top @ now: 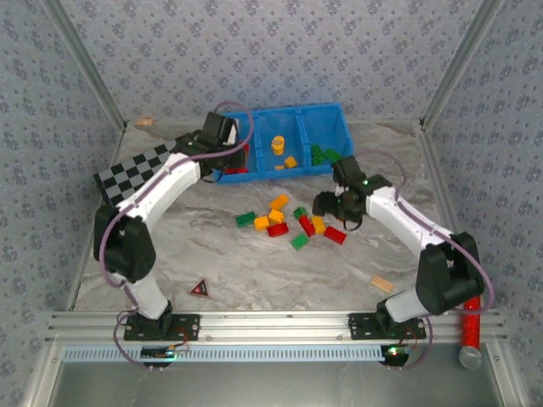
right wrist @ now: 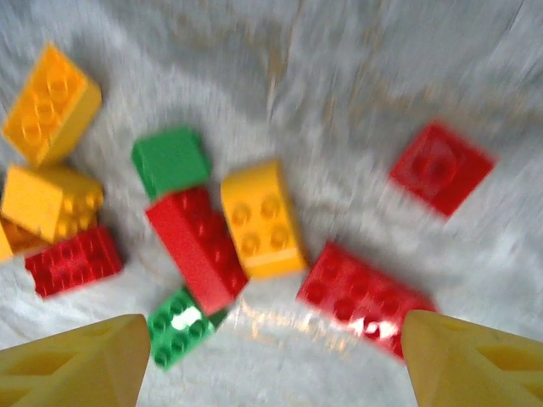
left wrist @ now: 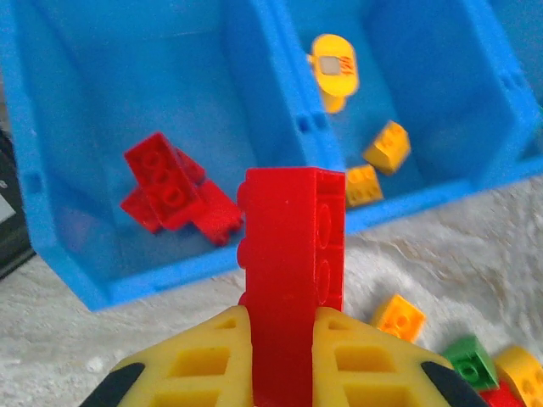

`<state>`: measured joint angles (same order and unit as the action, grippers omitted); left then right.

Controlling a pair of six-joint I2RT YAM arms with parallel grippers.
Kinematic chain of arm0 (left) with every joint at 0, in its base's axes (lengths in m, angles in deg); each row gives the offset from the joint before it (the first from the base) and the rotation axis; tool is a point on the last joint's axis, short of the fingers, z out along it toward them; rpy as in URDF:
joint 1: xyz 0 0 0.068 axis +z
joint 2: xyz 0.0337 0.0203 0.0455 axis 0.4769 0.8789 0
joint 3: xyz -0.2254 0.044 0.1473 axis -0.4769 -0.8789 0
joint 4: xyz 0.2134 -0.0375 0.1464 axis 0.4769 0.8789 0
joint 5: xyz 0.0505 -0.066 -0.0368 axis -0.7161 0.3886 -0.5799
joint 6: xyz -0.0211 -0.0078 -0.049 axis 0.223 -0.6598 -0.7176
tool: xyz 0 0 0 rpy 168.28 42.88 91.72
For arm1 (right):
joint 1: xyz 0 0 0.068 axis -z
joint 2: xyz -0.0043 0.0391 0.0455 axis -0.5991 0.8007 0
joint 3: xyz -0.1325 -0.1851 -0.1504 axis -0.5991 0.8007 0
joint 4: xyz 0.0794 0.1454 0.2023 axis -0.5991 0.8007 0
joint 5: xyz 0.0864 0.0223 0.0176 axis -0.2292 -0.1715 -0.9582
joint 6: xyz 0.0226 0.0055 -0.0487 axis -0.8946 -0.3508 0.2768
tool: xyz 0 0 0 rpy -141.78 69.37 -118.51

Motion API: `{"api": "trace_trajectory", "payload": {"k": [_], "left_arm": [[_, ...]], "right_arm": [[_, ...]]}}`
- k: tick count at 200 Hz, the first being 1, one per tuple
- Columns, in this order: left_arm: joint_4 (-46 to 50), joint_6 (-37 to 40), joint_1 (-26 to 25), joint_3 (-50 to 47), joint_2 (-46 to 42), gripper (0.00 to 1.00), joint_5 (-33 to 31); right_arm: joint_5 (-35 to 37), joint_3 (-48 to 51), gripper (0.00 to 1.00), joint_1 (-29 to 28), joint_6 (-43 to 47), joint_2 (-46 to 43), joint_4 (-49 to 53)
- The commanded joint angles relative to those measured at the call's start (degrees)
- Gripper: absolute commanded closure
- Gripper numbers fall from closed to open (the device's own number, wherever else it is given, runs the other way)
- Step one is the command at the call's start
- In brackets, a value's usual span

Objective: Sort the legos into containers by color
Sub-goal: Place the lego in the container.

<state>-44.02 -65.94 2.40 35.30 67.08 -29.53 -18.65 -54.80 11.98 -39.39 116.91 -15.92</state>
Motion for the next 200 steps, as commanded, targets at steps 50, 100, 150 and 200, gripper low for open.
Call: {"api": "trace_trajectory", "payload": {"k": [50, 100, 150, 200], "left_arm": [[8.66, -0.49, 3.54, 17.48, 17.77, 0.83, -0.63], [11.80, -1.20, 3.67, 24.33, 26.01, 0.80, -0.51], [11.91, -1.39, 4.26, 24.40, 27.41, 0.67, -1.47], [12.08, -2.11, 5.42, 25.25, 27.25, 0.53, 0.30]], "right_arm": [[5.93, 8.17, 0.19, -12.42, -15.38, -9.28, 1.66], [6.92, 9.54, 0.18, -17.71, -19.89, -7.64, 0.86], [8.08, 9.60, 0.18, -19.34, -22.28, -6.64, 0.19], [9.43, 9.44, 0.18, -21.35, -26.38, -6.22, -1.22]]}}
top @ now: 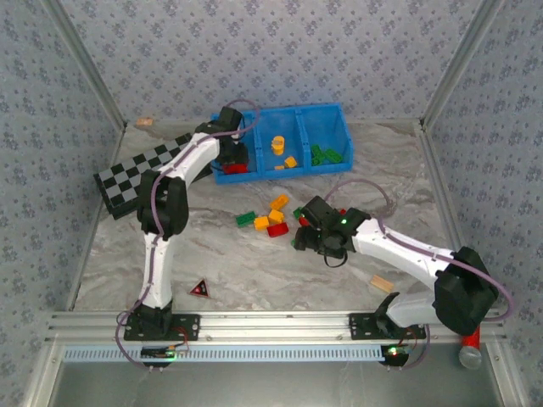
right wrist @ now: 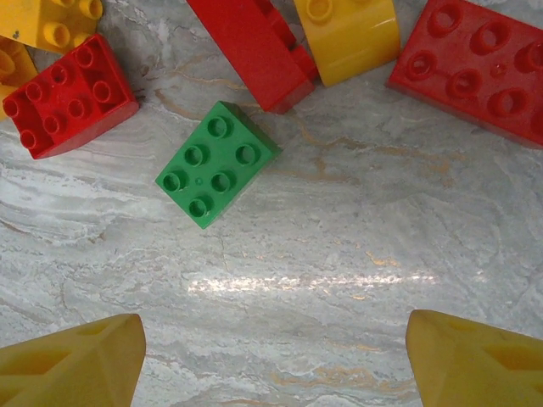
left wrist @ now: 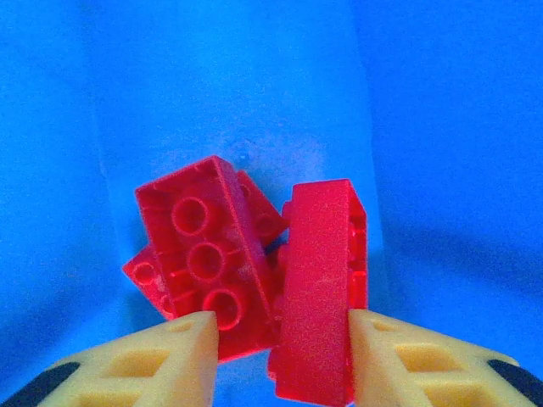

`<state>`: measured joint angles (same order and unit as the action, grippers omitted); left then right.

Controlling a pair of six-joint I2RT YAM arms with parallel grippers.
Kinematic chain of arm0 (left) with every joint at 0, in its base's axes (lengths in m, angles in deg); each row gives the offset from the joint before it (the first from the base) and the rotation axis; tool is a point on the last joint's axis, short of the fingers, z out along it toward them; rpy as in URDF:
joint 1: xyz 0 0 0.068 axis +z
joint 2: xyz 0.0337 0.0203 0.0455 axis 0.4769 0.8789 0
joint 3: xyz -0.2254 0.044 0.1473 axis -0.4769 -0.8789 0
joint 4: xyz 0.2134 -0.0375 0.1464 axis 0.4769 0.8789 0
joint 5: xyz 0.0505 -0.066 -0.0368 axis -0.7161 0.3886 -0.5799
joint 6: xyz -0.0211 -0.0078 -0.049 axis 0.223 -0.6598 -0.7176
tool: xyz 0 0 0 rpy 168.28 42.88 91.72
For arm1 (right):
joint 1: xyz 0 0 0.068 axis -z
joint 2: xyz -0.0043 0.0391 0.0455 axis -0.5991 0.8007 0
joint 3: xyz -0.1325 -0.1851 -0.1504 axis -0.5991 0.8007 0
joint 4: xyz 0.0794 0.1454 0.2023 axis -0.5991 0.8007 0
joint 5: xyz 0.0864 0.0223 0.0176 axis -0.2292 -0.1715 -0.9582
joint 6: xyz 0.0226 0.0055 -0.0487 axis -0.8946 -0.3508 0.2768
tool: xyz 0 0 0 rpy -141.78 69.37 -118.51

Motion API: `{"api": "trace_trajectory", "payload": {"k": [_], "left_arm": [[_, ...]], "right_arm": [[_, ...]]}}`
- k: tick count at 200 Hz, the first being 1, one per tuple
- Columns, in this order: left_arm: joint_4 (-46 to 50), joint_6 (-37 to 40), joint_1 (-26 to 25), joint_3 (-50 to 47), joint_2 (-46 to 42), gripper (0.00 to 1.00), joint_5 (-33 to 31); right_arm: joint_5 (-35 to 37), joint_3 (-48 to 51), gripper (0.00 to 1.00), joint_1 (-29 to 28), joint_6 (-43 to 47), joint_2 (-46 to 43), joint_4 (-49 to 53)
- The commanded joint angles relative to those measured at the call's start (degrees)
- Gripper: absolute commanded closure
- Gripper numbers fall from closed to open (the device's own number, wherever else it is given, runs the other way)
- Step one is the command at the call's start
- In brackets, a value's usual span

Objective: Sort the legos into containers by color
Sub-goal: Place the lego in the container.

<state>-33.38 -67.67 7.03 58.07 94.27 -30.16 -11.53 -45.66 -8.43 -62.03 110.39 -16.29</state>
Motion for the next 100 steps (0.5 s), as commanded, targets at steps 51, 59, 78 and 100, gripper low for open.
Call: {"api": "trace_trajectory", "payload": {"k": [51, 59, 78, 100], "left_arm": [[1.30, 1.16, 0.81, 2.86, -4.22, 0.45, 1.43], [1.24, 1.51, 0.80, 2.85, -4.96, 0.44, 1.45], [1.38, 1.98, 0.80, 3.07, -6.82, 0.42, 1.75], [1.52, 2.35, 0.80, 3.20, -9.13, 0.41, 2.32]], "right_arm": [[2.88, 0.10, 0.17, -1.76, -8.67, 3.59, -3.98], [3.19, 0.02, 0.17, -1.86, -9.79, 4.43, -4.56], [3.18, -0.14, 0.16, -1.73, -11.98, 6.40, -5.22], [3.17, -0.89, 0.16, -1.70, -13.50, 8.79, -7.53]]}}
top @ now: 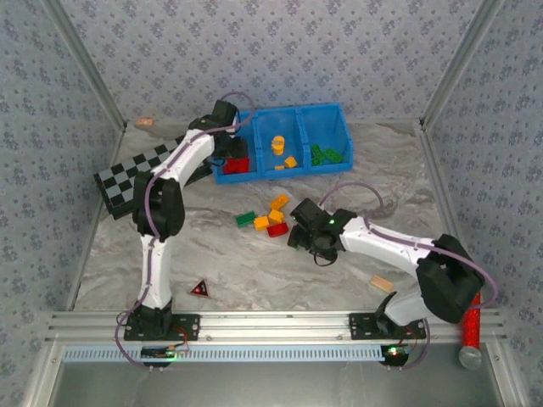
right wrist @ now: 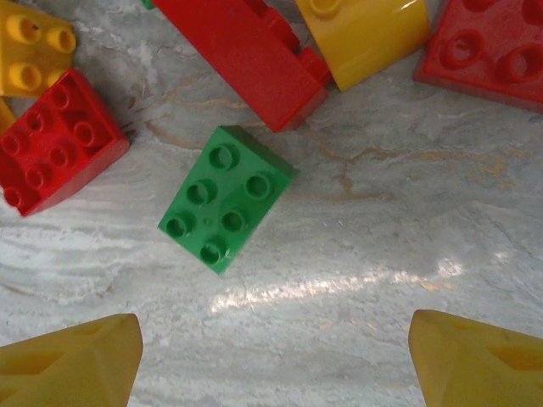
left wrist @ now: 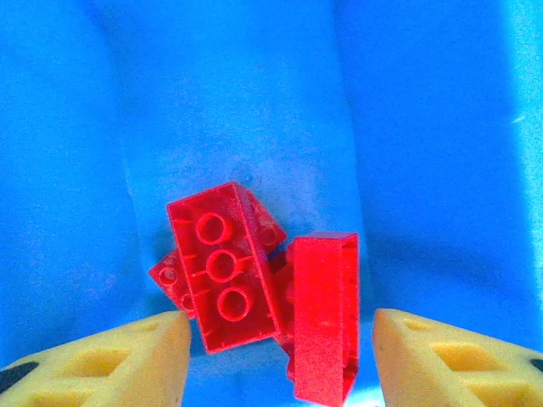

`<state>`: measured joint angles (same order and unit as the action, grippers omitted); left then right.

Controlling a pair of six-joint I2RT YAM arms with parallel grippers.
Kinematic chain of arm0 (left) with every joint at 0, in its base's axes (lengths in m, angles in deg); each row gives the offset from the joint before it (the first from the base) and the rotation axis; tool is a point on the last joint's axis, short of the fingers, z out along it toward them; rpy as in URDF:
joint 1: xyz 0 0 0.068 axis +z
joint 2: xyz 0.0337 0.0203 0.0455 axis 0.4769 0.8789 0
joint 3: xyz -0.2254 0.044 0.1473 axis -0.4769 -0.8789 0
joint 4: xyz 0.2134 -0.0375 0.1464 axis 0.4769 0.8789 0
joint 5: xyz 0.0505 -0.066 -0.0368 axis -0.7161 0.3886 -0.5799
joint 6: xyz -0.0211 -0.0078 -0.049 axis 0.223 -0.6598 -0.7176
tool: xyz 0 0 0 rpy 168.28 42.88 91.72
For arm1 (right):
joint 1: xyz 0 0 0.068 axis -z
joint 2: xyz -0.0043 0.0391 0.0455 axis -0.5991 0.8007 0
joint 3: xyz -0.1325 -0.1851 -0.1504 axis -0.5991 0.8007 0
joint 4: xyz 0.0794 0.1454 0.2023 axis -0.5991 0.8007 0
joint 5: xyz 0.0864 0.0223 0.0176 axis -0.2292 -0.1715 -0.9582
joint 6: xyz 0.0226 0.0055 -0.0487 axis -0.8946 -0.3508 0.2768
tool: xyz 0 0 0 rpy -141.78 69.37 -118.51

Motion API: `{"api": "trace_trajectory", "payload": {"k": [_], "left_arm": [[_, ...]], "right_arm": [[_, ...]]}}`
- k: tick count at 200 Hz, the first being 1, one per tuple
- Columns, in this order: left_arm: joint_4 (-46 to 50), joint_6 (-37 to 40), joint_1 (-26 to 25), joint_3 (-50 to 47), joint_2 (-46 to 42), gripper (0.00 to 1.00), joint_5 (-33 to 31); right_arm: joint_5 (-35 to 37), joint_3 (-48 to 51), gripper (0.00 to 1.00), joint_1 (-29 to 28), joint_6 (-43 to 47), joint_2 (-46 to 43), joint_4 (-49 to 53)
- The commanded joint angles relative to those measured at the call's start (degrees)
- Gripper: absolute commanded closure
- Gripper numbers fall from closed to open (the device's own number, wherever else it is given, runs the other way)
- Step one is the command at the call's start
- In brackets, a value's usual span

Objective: Sort the legos into containers by color
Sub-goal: Place the lego in the container, then pick up the lego from the center of the table.

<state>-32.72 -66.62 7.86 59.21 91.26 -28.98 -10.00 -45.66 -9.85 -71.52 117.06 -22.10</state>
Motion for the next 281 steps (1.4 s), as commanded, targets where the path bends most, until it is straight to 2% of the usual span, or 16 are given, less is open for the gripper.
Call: {"api": "trace_trajectory", "payload": {"k": [1, 73, 136, 194, 247, 281], "left_arm": [[0.94, 1.35, -0.03, 2.07, -6.22, 0.40, 1.19], [0.77, 4.28, -0.03, -2.43, -18.75, 0.38, 0.55], [-0.17, 5.60, 0.14, -9.63, -29.96, 0.35, -0.17], [2.76, 6.22, 1.10, -14.95, -36.41, 0.34, -0.61], [4.62, 8.29, 1.11, -25.58, -43.74, 0.34, -0.17], [5.19, 8.89, 1.11, -33.45, -49.22, 0.34, 3.72]], "right_arm": [[1.68, -0.96, 0.16, -0.24, -4.11, 2.22, -1.73], [1.72, -2.73, 0.16, 2.38, -7.77, 8.21, -4.53], [-0.76, -7.35, 0.19, 5.15, -5.04, 15.94, -5.55], [-0.53, -9.55, 0.38, 2.17, -3.08, 21.84, -2.28], [2.82, -8.92, 0.58, -0.36, -0.73, 22.88, 0.79], [4.55, -7.52, 0.66, -1.86, 3.09, 20.81, 4.64]]}}
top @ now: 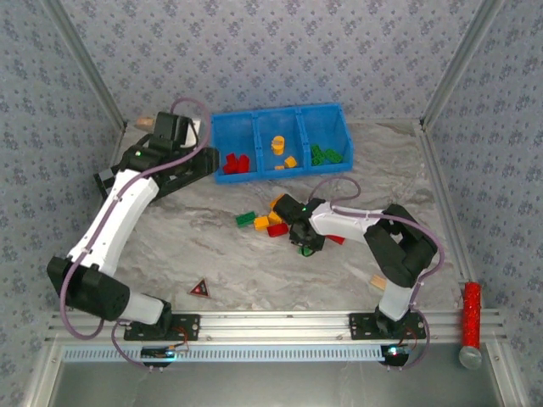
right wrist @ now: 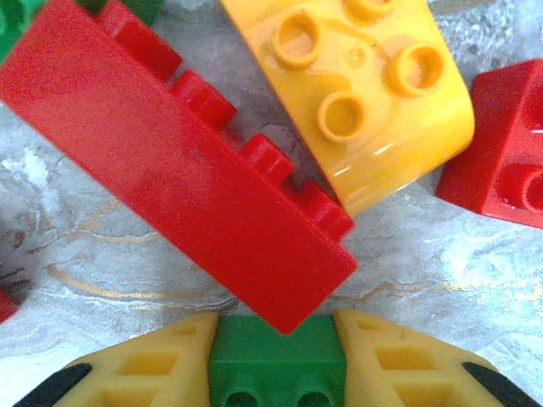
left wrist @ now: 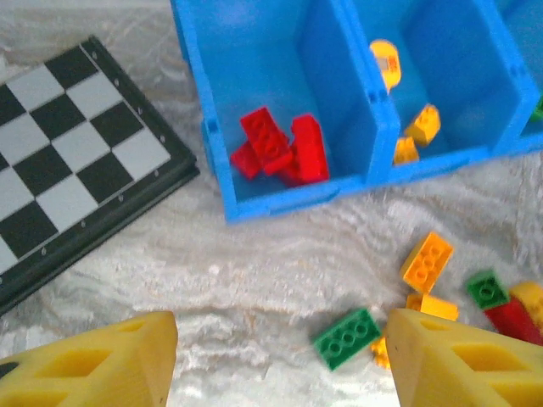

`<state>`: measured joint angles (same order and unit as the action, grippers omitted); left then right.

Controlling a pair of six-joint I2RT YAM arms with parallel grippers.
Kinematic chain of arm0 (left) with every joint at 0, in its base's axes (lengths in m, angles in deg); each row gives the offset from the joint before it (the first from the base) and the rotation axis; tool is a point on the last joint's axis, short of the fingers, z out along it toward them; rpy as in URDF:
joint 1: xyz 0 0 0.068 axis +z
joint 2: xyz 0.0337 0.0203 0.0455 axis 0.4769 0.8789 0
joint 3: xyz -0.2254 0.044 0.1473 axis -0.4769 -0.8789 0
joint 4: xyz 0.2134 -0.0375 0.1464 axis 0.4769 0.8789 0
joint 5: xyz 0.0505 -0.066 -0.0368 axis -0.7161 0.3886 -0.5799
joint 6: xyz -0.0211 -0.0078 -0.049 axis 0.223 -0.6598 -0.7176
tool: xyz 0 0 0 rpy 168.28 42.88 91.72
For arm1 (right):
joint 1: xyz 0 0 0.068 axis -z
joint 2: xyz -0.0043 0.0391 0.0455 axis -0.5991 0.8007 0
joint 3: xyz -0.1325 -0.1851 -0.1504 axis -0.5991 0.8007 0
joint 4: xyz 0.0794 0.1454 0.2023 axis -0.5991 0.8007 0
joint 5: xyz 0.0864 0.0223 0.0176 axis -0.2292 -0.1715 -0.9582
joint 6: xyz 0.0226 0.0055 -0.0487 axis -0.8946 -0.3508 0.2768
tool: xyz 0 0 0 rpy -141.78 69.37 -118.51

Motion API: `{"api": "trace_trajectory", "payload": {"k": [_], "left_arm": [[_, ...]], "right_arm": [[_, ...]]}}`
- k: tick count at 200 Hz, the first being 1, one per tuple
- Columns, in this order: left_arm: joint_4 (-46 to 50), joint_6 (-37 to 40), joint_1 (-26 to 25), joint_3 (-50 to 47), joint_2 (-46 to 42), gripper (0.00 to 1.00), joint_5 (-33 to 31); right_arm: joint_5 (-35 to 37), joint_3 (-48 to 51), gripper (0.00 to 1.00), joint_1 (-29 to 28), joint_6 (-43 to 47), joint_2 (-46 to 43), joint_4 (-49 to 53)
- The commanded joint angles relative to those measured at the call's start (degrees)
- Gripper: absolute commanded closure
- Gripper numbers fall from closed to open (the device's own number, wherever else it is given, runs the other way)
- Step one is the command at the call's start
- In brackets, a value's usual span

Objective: Sort the legos into containers by color
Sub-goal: Pick up the lego from the center of the table, then place the lego in the container.

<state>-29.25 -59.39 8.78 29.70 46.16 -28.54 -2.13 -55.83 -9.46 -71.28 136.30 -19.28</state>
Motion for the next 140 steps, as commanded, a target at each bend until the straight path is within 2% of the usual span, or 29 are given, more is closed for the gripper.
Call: {"api": "trace_trajectory", "payload": {"k": [1, 40, 68, 100, 140], "left_arm": [[1.69, 1.69, 0.19, -4.20, -4.26, 0.34, 3.40], [0.78, 1.90, -1.40, -12.04, -8.89, 0.34, 4.00], [0.92, -2.58, -3.99, -15.13, -9.79, 0.34, 4.14], [-1.23, -5.90, -9.57, -19.08, -9.78, 0.34, 3.00], [-2.00, -6.89, -14.44, -22.92, -8.57, 0.33, 0.23]], "right_arm": [[-3.23, 2.73, 0.66, -2.30, 3.07, 1.34, 1.97], [-0.95, 3.64, 0.69, -2.70, 10.74, -9.32, 10.74], [2.63, 1.10, 0.70, -0.45, 19.33, -18.04, 17.87], [2.92, -3.67, 0.70, 7.25, 32.72, -23.86, 17.75], [0.60, -12.89, 0.71, 19.72, 44.43, -21.69, 13.25]]}}
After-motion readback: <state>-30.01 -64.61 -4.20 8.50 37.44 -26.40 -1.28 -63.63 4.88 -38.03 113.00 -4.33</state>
